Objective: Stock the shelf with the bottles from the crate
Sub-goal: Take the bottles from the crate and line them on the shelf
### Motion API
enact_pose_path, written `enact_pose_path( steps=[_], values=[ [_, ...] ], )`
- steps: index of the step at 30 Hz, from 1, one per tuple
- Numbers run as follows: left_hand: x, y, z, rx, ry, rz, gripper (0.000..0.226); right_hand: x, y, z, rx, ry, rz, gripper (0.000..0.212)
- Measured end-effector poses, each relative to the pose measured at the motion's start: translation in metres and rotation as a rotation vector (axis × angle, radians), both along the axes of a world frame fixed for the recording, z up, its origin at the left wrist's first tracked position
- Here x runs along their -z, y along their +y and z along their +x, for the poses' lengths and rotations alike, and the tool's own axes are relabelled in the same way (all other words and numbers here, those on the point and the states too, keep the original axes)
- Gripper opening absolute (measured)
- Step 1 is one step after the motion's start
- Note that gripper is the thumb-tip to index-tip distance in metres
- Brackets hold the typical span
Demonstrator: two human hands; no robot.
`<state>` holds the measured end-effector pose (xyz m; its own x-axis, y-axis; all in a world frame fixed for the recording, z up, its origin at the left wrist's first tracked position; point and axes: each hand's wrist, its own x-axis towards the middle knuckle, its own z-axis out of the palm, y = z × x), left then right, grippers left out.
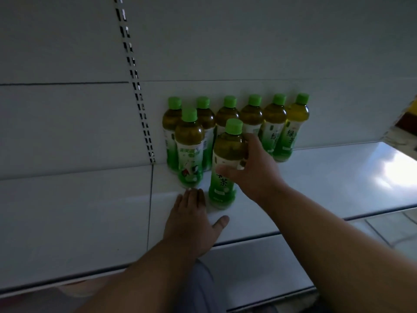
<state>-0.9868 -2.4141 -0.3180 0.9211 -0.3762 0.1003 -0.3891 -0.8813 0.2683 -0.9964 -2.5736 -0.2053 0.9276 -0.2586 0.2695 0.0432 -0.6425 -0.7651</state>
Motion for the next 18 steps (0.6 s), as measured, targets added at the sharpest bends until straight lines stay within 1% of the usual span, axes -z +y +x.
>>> enact_pose_path(
  steps=[2,4,6,10,15,18],
  values=[
    [0.000,0.001,0.000,-0.002,0.038,-0.026,0.115,0.019,0.002,-0.006,0.041,0.061,-0.077,0.068],
    [0.000,0.003,0.001,0.016,0.087,-0.009,0.115,0.036,0.005,-0.009,0.078,0.111,-0.122,0.062],
    [0.000,0.002,0.003,0.035,0.096,0.039,0.116,0.046,0.007,-0.004,0.112,0.097,-0.123,0.055],
    [-0.001,0.003,0.003,0.047,0.104,0.065,0.111,0.050,0.014,0.022,0.155,0.066,-0.146,0.047],
    [-0.002,0.003,0.002,0.038,0.117,0.062,0.111,0.048,0.021,0.057,0.210,0.082,-0.144,0.049],
    [-0.001,0.002,0.002,0.029,0.122,0.048,0.110,0.049,0.021,0.059,0.203,0.100,-0.116,0.055]
  ],
)
